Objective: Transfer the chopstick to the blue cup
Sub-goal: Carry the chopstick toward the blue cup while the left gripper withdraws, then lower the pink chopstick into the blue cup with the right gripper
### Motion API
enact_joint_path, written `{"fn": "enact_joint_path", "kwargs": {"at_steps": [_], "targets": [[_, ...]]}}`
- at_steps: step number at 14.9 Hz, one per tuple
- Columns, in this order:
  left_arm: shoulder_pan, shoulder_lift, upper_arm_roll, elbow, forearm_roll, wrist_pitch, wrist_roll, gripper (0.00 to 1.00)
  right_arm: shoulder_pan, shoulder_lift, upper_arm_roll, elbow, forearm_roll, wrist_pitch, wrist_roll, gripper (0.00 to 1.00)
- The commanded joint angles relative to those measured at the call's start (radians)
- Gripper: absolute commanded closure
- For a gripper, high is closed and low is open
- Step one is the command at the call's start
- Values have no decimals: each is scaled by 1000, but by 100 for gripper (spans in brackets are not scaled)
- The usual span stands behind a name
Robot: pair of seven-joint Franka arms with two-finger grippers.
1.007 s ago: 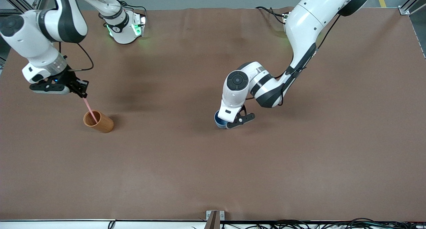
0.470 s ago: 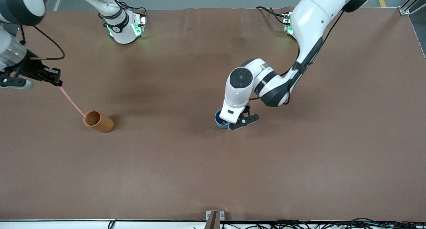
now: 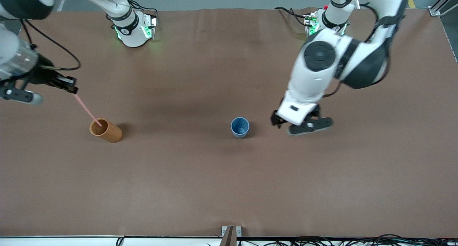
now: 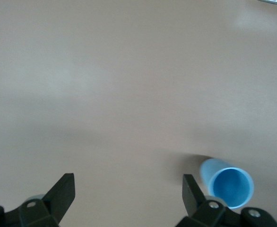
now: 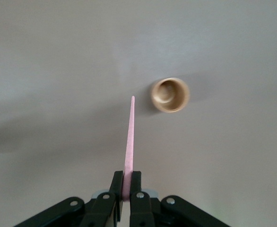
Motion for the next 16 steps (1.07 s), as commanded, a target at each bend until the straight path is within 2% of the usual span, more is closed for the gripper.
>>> {"fn": "enact_joint_path", "kwargs": {"at_steps": [1,2,4,6,8,9,12,16], "targets": [[0,-93,117,-40,-87,-48,209,0,128,141,-7,197,8,-84,241,98],[0,-115,156,-40,-109,-71,294,0,173,171,-7,234,8,-92,310,99],[2,-176,251,-38,-172,-127,472,0,247,222,-7,294,76,-82,454,99],[18,-234,302,-34,-192,-205,629,0,317,299,-7,385,124,-72,600,99],[46,-290,302,-26,-194,-262,695,0,389,380,-6,479,138,-48,719,99],[46,-311,300,-20,-194,-281,688,0,417,414,-6,505,173,-2,776,99],[46,-339,299,11,-195,-368,673,0,484,460,-7,507,276,168,843,99],[55,-341,299,5,-229,-378,663,0,571,544,-9,506,276,300,915,99]]}}
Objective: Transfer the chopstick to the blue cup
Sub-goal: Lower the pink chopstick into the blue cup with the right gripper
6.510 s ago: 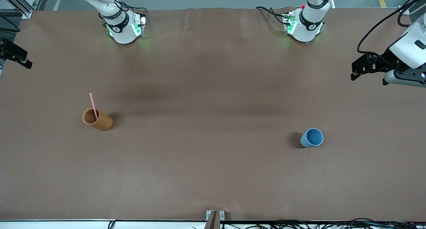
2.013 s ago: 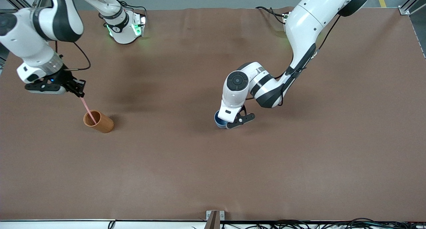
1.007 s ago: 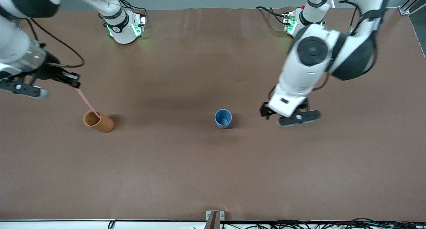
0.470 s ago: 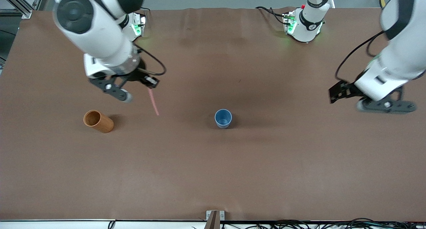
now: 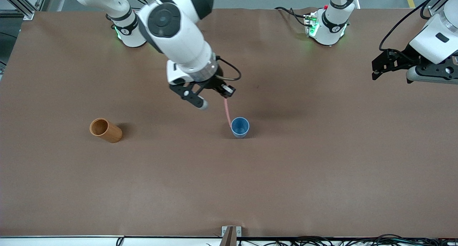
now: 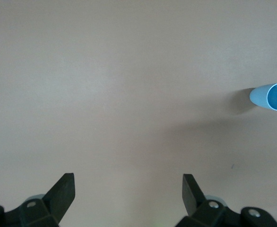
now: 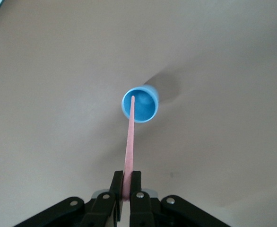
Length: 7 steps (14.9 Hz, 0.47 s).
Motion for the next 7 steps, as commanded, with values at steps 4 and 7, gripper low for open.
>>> {"fn": "enact_joint_path", "kwargs": {"at_steps": [4,7], "targets": [[11,-7,4,-2,-32,-9,13,0,56,68,-16,26,9,20,29,99],[13,7,5,11,-29,-6,11,0,58,70,-16,-11,-10,25,20,97]]}}
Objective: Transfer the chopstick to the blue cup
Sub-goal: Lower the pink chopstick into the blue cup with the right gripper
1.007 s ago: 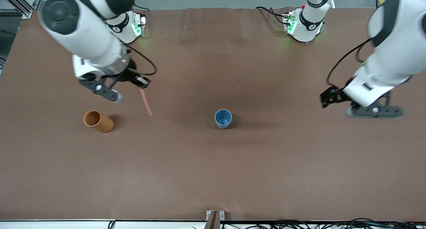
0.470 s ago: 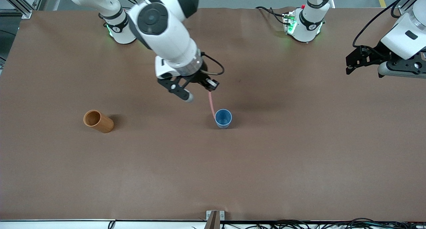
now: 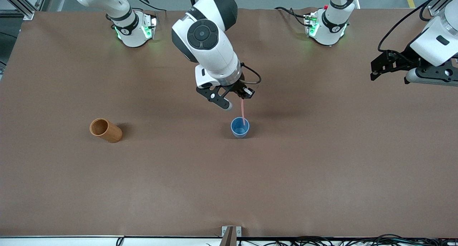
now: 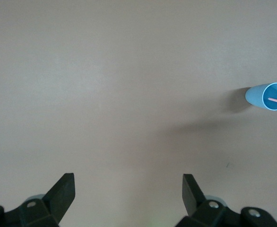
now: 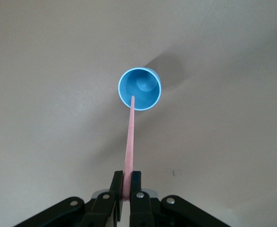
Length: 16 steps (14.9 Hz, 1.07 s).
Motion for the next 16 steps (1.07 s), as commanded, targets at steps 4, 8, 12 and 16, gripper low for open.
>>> {"fn": "enact_joint_path", "kwargs": {"at_steps": [4,8,12,16], "targets": [[6,15,0,23,-10,-6,6,0,23,26,-7,-36,-78,-3,-11,84],[6,18,0,24,-15,-6,-6,0,18,28,-8,-33,-83,2,-16,58],[52,17,-13,32,-33,-4,-5,0,0,6,-16,-27,-93,-7,-86,15],[40,15,-9,32,-32,-4,-6,0,-101,-140,-27,-64,-122,-154,-241,0]]}}
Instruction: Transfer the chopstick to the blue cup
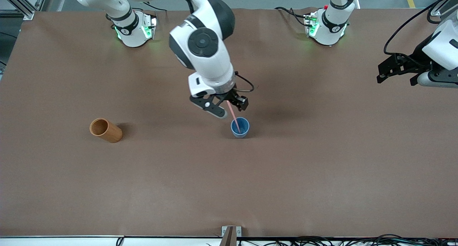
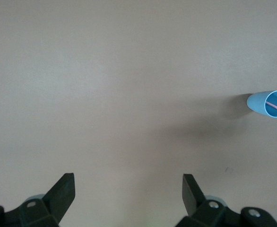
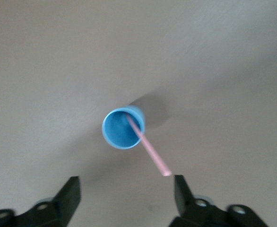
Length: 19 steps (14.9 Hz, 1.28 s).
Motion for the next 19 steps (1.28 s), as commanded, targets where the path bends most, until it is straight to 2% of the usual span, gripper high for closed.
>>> {"fn": "enact_joint_path", "kwargs": {"at_steps": [1,3,6,8,11,15,19], "targets": [[2,6,-5,22,-13,-6,-1,0,-110,-151,8,-63,-29,-136,-156,0],[2,14,-4,49,-11,-6,11,0,-194,-237,5,-110,-43,-189,-262,0],[3,26,-4,71,-10,-7,3,0,-317,-419,5,-288,-136,-187,-454,0],[2,26,-4,71,-10,-7,-1,0,-392,-532,5,-398,-149,-177,-590,0],[2,26,-4,71,-8,-7,-3,0,-501,-628,5,-488,-159,-178,-754,0],[2,26,-5,71,-10,-7,-3,0,-650,-687,5,-511,-162,-212,-920,0],[2,26,-5,71,-8,-7,-1,0,-737,-682,4,-436,-164,-256,-1044,0]]}}
